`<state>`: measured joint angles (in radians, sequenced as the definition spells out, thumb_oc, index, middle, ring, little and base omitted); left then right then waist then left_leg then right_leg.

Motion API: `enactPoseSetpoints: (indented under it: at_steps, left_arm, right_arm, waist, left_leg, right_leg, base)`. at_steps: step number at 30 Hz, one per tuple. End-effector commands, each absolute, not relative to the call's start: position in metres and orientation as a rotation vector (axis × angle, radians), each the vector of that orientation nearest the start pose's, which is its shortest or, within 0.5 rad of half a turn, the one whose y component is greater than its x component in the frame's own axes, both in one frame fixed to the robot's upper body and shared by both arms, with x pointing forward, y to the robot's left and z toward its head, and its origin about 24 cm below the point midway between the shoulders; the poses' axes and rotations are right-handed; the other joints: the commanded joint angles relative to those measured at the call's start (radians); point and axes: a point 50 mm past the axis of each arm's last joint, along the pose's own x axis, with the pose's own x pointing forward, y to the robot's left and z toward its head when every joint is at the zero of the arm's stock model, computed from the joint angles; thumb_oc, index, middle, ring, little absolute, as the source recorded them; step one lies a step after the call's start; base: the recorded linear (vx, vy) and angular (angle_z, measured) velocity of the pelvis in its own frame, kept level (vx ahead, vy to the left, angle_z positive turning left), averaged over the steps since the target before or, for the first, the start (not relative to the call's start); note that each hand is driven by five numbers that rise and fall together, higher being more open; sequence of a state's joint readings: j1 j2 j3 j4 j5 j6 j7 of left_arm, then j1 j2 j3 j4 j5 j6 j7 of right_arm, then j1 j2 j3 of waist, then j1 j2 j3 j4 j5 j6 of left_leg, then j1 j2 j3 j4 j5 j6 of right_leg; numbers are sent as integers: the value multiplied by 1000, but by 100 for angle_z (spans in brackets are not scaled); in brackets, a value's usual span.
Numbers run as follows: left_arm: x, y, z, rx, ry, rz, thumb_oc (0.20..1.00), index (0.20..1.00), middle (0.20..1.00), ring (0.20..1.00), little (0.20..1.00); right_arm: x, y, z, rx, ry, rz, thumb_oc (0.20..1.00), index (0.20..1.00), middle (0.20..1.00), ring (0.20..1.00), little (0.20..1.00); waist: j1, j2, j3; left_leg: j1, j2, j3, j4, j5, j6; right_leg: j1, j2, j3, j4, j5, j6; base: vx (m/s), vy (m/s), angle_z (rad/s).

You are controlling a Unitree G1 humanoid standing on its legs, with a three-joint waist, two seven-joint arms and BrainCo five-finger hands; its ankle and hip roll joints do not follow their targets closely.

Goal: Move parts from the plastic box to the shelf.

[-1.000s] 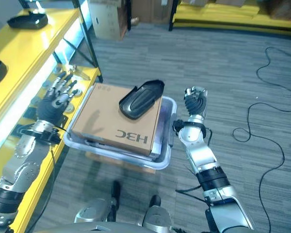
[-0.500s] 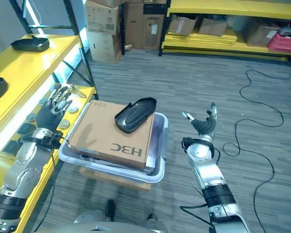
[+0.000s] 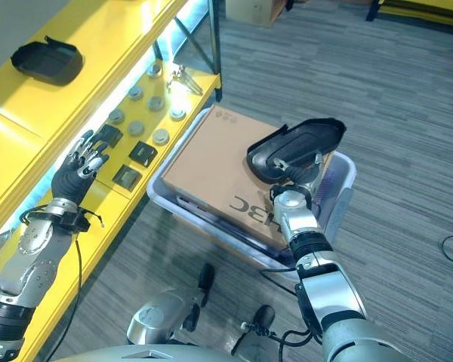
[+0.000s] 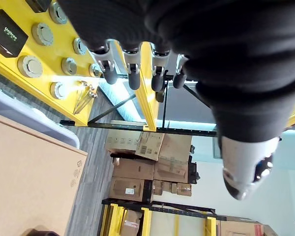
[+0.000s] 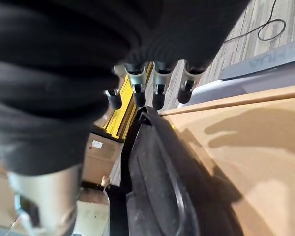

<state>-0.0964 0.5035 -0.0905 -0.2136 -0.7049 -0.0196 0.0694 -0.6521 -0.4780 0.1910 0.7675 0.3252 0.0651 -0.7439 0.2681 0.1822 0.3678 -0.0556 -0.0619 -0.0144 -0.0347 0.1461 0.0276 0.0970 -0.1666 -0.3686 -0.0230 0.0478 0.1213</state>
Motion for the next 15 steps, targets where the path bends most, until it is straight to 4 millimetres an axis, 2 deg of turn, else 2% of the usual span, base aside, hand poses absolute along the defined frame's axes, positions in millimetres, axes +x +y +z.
enactPoseSetpoints:
  at_steps: [1, 5, 8, 15]
  left_arm:
    - [260, 199, 150, -229, -379, -196, 1000, 1000, 1000, 1000, 1000]
    - [259, 200, 151, -245, -398, -202, 1000, 1000, 1000, 1000, 1000]
    - [256, 201, 153, -250, -420, -205, 1000, 1000, 1000, 1000, 1000]
    - [256, 203, 156, -257, -431, -196, 1000, 1000, 1000, 1000, 1000]
  right_arm:
    - [354, -275, 124, -322, -85, -847, 1000, 1000, 1000, 1000, 1000]
    - [354, -285, 133, -348, -114, -888, 1000, 1000, 1000, 1000, 1000]
    - [348, -300, 141, -345, -154, -948, 1000, 1000, 1000, 1000, 1000]
    - [344, -313, 148, -255, -172, -1004, 1000, 1000, 1000, 1000, 1000]
  waist:
    - [-19, -54, -26]
    - [-15, -48, -7]
    - [-14, -47, 16]
    - [-18, -47, 33]
  left_leg:
    - [-50, 19, -31, 109, -113, -39]
    - [-68, 15, -30, 113, -109, -36]
    - [-83, 13, -29, 118, -107, -32]
    - [-93, 12, -26, 125, -110, -31]
  right_leg:
    - [-62, -75, 54, 48, 36, 11]
    - [-76, -79, 49, 53, 37, 11]
    - [-90, -80, 46, 57, 39, 11]
    - [-101, -80, 51, 62, 37, 11]
  base:
    - [-77, 49, 3]
    - [-54, 19, 2]
    - [-39, -2, 3]
    - [0, 0, 0]
